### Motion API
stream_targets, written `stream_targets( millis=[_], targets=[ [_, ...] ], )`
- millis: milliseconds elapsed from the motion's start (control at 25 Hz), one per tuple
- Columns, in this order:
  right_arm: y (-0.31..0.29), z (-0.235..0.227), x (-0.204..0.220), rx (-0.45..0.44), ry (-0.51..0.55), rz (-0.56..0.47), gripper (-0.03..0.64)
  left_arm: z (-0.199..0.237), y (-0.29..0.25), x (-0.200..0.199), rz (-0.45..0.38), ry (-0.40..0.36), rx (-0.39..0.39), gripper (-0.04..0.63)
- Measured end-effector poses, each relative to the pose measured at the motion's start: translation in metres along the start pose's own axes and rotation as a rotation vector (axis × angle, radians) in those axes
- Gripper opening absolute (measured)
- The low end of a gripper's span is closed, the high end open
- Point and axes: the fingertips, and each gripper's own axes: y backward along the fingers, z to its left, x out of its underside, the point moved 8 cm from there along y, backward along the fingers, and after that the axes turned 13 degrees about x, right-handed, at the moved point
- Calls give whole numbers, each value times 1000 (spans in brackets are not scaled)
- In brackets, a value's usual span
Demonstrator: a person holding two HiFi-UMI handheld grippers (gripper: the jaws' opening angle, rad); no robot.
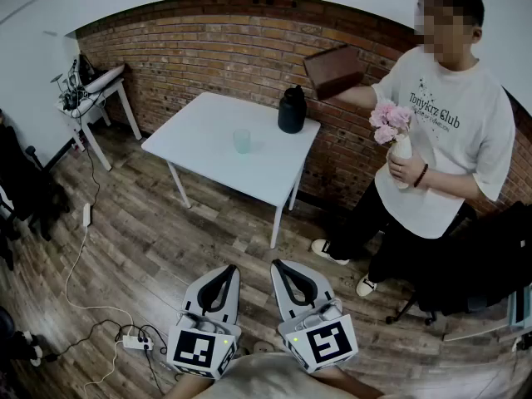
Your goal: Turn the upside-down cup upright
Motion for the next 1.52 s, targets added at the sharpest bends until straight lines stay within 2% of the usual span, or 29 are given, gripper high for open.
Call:
stream_targets(
  millis=[400, 560, 960, 1280, 1520],
  targets=[
    [-7, -17, 4, -10, 7, -2, 6, -3, -20, 3, -10, 6, 7, 9],
    [-6, -26, 7, -29, -40, -3, 6, -9, -26, 2, -23, 12, 17, 9],
    [-17, -46, 17, -26, -72, 15, 8, 13, -36, 13, -23, 47, -48, 9],
    [-68, -53, 26, -20, -63, 0, 8, 61, -68, 21, -31, 41, -60, 9],
    [-145, -60, 33, 4, -52, -16, 8, 126, -119, 24, -36, 30, -24, 9]
  ],
)
